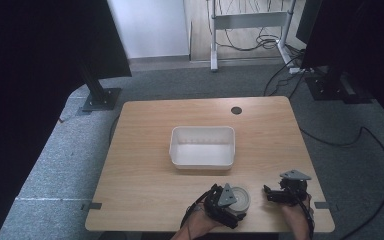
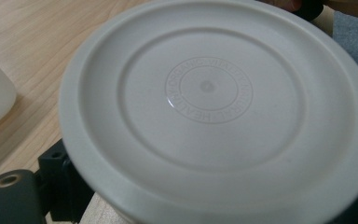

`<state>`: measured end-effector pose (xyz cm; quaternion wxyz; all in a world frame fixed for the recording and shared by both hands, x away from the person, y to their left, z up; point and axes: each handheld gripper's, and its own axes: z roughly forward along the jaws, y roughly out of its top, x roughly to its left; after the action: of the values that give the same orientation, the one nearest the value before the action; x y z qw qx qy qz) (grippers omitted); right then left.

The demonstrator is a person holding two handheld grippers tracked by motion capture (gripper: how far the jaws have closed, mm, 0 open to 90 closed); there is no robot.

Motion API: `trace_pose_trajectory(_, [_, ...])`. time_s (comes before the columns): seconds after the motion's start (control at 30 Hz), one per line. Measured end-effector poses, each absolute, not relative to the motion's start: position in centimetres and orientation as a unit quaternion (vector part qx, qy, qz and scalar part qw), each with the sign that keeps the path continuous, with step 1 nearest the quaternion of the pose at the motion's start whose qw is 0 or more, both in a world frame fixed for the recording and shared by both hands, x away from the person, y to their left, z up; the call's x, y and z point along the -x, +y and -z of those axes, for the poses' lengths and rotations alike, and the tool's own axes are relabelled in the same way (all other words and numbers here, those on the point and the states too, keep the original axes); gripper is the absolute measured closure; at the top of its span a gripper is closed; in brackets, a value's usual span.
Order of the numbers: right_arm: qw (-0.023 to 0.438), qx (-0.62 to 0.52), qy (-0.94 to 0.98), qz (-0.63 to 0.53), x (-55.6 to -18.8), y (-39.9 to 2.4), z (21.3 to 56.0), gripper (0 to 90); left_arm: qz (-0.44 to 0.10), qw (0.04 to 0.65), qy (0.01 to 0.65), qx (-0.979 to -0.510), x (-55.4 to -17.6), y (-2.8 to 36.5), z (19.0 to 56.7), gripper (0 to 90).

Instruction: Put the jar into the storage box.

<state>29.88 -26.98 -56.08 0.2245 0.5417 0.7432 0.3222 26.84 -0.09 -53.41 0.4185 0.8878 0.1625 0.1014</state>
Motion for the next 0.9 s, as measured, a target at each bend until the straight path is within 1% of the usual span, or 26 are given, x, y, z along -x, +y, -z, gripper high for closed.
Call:
trace_pose_trajectory(0.03, [0.224,-0.542,0.743,-0.322,-29.9,-27.0,56.1,3.9,-0.107,0.418,0.159,-0.888,-26.7,-0.1,53.4,10.1])
trace_pose_trajectory(0.2, [0.224,-0.542,0.743,-0.323,-29.9,-27.0,56.1,3.9,-0.101,0.422,0.161,-0.886,-26.9,0.1,53.1,10.2])
trace_pose_trajectory(0.9, [0.224,-0.542,0.743,-0.322,-29.9,-27.0,56.1,3.9,-0.129,0.418,0.183,-0.88,-28.9,2.3,50.7,10.2])
